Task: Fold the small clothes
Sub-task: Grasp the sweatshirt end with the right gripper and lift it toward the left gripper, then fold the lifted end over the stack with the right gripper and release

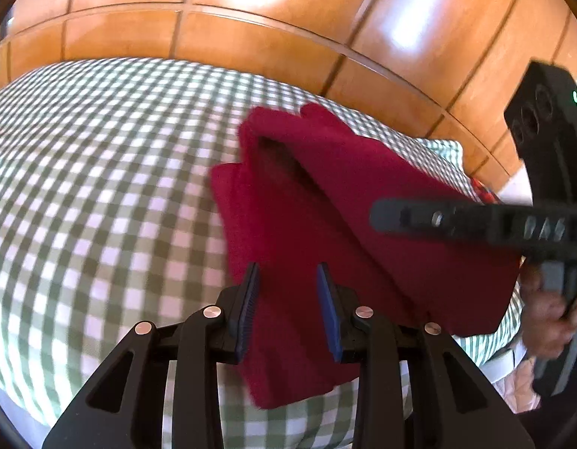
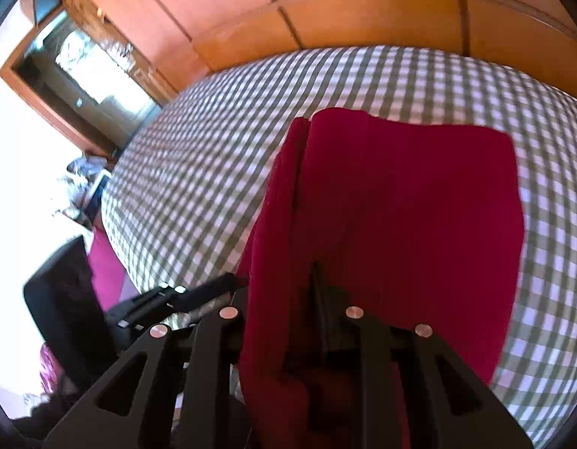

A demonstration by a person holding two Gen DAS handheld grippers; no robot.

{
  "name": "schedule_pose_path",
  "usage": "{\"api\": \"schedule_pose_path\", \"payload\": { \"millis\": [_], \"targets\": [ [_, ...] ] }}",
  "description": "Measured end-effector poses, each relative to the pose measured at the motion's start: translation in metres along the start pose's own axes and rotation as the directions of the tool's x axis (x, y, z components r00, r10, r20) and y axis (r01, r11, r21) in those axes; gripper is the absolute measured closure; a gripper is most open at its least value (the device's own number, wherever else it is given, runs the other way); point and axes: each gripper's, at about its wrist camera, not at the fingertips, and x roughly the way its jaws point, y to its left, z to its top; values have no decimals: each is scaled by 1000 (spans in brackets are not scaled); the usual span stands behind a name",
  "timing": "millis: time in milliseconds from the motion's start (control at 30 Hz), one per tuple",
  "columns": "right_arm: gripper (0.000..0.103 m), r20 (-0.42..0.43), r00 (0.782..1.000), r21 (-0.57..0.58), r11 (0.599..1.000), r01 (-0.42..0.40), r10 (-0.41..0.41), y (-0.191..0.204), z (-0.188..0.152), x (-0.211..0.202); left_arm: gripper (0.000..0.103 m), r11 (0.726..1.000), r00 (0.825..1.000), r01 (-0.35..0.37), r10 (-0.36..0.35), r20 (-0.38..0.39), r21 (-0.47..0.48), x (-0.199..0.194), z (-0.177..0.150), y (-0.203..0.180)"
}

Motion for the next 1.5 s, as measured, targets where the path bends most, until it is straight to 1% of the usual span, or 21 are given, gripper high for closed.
{"api": "schedule_pose_path", "payload": {
  "millis": [67,100,167,200,267,400,467,567,633,700,733,767,800,967,1033,1133,1200,1267,1333,1433,1500],
  "targets": [
    [74,-1,1000,-36,999,-5,5,6,-4,3,72,1000,1000,3,-3,3,-29,-7,-2,10],
    [68,13,1000,-62,998,-15,16,10,-6,2,72,999,1000,2,-2,4,-40,-9,-2,14],
    [49,29,996,-76,994,-82,84,13,-10,-6,72,998,1000,-5,5,10,-63,-15,-3,22],
    [37,41,991,-81,989,-127,131,14,-11,-11,72,997,1000,-3,4,15,-79,-19,-2,25],
    [36,90,977,-116,976,-183,194,17,-19,-29,72,995,1000,8,-5,27,-103,-26,-1,30],
    [35,162,965,-128,974,-188,207,8,-42,-57,72,990,997,54,-47,56,-131,-40,5,32],
    [33,195,971,-124,986,-114,137,-9,-64,-70,72,986,995,88,-79,68,-143,-46,9,31],
    [32,194,981,-77,997,-15,29,-39,-97,-77,72,974,987,155,-145,69,-167,-49,14,28],
    [31,186,982,-50,997,53,-42,-57,-110,-76,72,967,983,184,-177,55,-176,-45,16,23],
    [30,170,982,-13,996,90,-87,-72,-126,-73,72,962,978,206,-206,20,-180,-36,15,17],
    [30,163,982,2,995,98,-97,-75,-131,-65,69,959,976,214,-217,3,-186,-33,13,14],
    [30,160,981,6,994,108,-107,-80,-136,-67,57,954,974,219,-227,-16,-205,-28,12,14],
    [30,156,980,8,992,125,-124,-81,-139,-63,55,950,973,221,-231,-21,-220,-25,10,13],
    [30,138,978,-9,987,160,-157,-82,-138,-43,54,937,962,255,-270,-34,-239,-19,18,7],
    [27,137,976,-30,984,177,-171,-78,-139,-37,47,927,950,284,-306,-57,-244,-12,24,5],
    [26,143,973,-38,981,190,-182,-75,-136,-33,47,928,951,263,-295,-89,-264,2,29,5],
    [24,153,972,-37,982,186,-178,-73,-136,-32,47,922,944,272,-312,-111,-276,14,34,6],
    [24,165,969,-44,980,195,-185,-72,-133,-32,47,923,948,244,-292,-126,-297,22,39,8],
    [23,171,968,-49,980,193,-182,-74,-131,-32,47,918,943,257,-307,-131,-302,27,46,6],
    [23,166,970,-47,981,187,-177,-78,-128,-30,44,922,934,268,-320,-158,-281,32,58,-2],
    [23,170,970,-49,982,183,-173,-80,-128,-31,41,932,936,252,-303,-180,-261,39,64,-10]
  ]
}}
